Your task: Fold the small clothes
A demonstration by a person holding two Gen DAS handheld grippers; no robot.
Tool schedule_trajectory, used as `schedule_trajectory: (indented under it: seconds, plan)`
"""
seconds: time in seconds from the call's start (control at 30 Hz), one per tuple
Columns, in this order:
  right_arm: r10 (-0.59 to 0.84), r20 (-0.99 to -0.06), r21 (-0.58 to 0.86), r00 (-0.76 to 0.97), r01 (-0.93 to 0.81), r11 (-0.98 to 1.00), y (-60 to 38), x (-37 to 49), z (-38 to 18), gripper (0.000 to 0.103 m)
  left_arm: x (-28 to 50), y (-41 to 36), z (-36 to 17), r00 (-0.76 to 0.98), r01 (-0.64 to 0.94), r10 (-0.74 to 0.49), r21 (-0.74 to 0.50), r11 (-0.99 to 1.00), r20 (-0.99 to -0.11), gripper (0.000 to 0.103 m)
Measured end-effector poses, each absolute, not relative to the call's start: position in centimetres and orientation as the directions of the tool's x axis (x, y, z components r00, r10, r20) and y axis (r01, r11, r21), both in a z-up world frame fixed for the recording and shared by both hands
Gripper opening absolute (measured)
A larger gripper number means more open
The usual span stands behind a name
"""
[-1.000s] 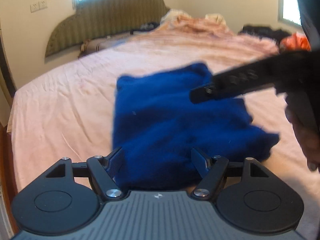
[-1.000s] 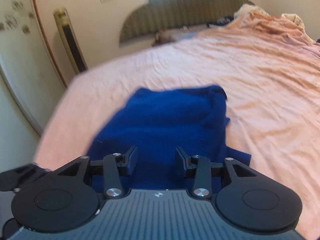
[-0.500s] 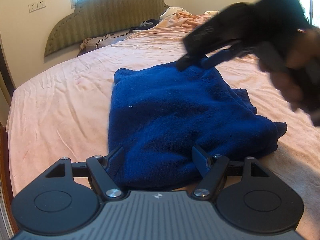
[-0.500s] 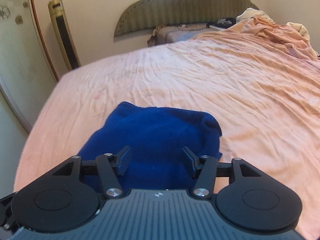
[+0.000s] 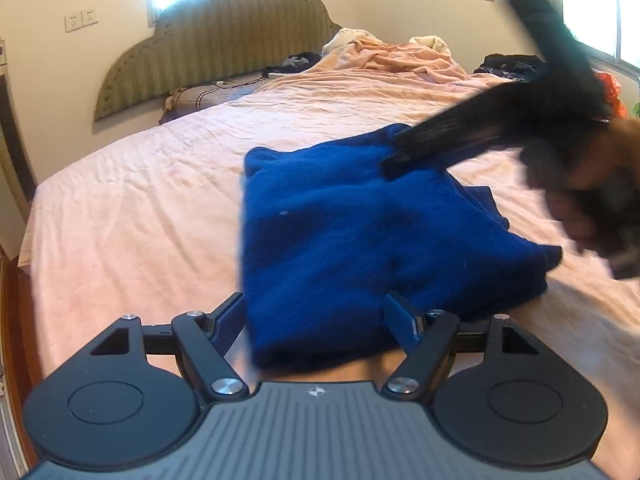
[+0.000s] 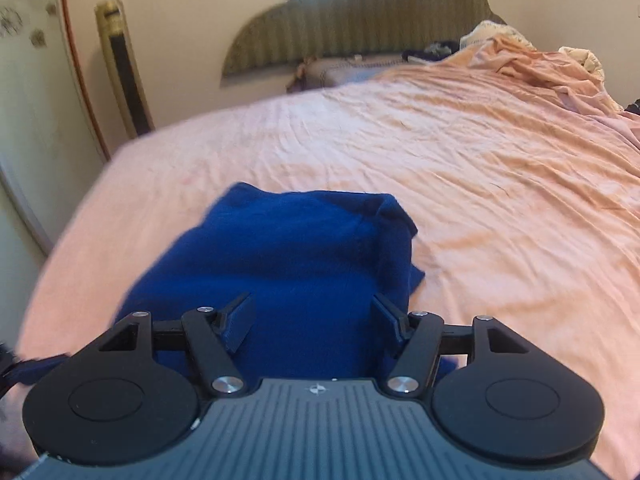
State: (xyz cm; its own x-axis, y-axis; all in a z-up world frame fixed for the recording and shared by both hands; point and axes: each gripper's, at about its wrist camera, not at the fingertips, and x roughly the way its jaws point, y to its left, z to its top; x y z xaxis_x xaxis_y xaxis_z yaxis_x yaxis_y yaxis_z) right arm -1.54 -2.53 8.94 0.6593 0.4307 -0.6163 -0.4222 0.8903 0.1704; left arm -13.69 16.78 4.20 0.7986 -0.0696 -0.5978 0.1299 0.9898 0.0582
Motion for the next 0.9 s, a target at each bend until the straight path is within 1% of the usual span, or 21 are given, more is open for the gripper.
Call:
schedule_trajectory:
  seconds: [0.07, 0.17, 0.2, 0.23, 0.3, 0.37, 0.4, 0.43, 0.47, 0.5, 0.6, 0.63, 0.67, 0.7, 0.77, 0.83, 0.9]
  plan:
    - [0.471, -0.6, 0.199, 0.647, -0.449, 0.871, -3.4, -4.6, 9.3, 0.069, -15.0, 17.5, 4.3, 0.792, 0.132, -0.076, 0.048, 0.99, -0.605, 0.075]
    - [0.499, -0.612, 0.225, 0.614, -0.469, 0.854, -3.7, -7.7, 8.3, 0.07, -16.2, 17.6, 3.8, 0.779, 0.146, -0.083, 0.051, 0.988, -0.621, 0.075]
    - [0.492, -0.628, 0.226, 0.603, -0.464, 0.856, -3.5, -7.9, 7.6, 0.07, -16.0, 17.3, 3.6, 0.772, 0.147, -0.079, 0.056, 0.988, -0.63, 0.075]
    - [0.473, -0.644, 0.219, 0.601, -0.448, 0.867, -3.4, -7.9, 6.7, 0.068, -15.9, 17.1, 3.3, 0.765, 0.143, -0.074, 0.058, 0.988, -0.64, 0.075]
    - [0.462, -0.624, 0.217, 0.63, -0.428, 0.877, -3.6, -8.3, 6.1, 0.067, -15.7, 16.7, 2.8, 0.763, 0.138, -0.076, 0.047, 0.989, -0.642, 0.075]
    - [0.427, -0.613, 0.206, 0.664, -0.387, 0.899, -3.5, -9.2, 7.0, 0.069, -15.5, 16.3, 2.6, 0.763, 0.111, -0.052, 0.051, 0.992, -0.644, 0.075]
    - [0.407, -0.597, 0.192, 0.691, -0.369, 0.909, -3.5, -10.1, 7.4, 0.074, -15.5, 16.3, 2.6, 0.765, 0.099, -0.046, 0.048, 0.994, -0.642, 0.076]
    - [0.378, -0.589, 0.173, 0.714, -0.346, 0.922, -3.6, -10.8, 7.5, 0.087, -15.5, 16.2, 2.7, 0.766, 0.089, -0.038, 0.046, 0.995, -0.641, 0.078]
    - [0.337, -0.596, 0.149, 0.728, -0.312, 0.938, -3.6, -11.4, 7.4, 0.093, -15.4, 16.1, 2.6, 0.766, 0.076, -0.025, 0.051, 0.996, -0.642, 0.083]
    - [0.298, -0.616, 0.129, 0.729, -0.28, 0.951, -3.6, -11.9, 7.0, 0.099, -15.4, 16.1, 2.6, 0.767, 0.063, -0.01, 0.06, 0.996, -0.641, 0.086]
    - [0.241, -0.695, 0.076, 0.678, -0.265, 0.961, -3.1, -13.1, 4.8, 0.099, -15.5, 16.4, 2.3, 0.772, 0.027, 0.024, 0.071, 0.997, -0.635, 0.093]
    - [0.219, -0.702, 0.046, 0.677, -0.264, 0.964, -2.8, -13.5, 4.0, 0.102, -15.6, 16.6, 2.1, 0.773, 0.017, 0.029, 0.067, 0.998, -0.633, 0.097]
    - [0.201, -0.673, 0.004, 0.712, -0.267, 0.964, -2.5, -14.2, 3.7, 0.102, -15.5, 16.7, 1.9, 0.772, 0.006, 0.033, 0.06, 0.998, -0.635, 0.102]
    - [0.193, -0.658, -0.008, 0.728, -0.262, 0.965, -2.2, -14.4, 3.5, 0.102, -15.3, 17.0, 1.8, 0.764, -0.006, 0.036, 0.048, 0.999, -0.645, 0.103]
    - [0.161, -0.662, 0.017, 0.732, -0.2, 0.98, -2.2, -13.8, 3.4, 0.102, -14.9, 17.4, 1.7, 0.758, -0.015, 0.029, 0.027, 1.0, -0.652, 0.103]
    - [0.107, -0.667, 0.024, 0.738, -0.123, 0.992, -2.5, -13.1, 3.4, 0.102, -14.6, 17.6, 1.7, 0.757, -0.025, 0.038, 0.029, 0.999, -0.652, 0.103]
    - [0.096, -0.67, 0.032, 0.736, -0.101, 0.994, -2.6, -12.5, 3.2, 0.103, -14.4, 17.5, 1.7, 0.755, -0.038, 0.053, 0.037, 0.999, -0.653, 0.103]
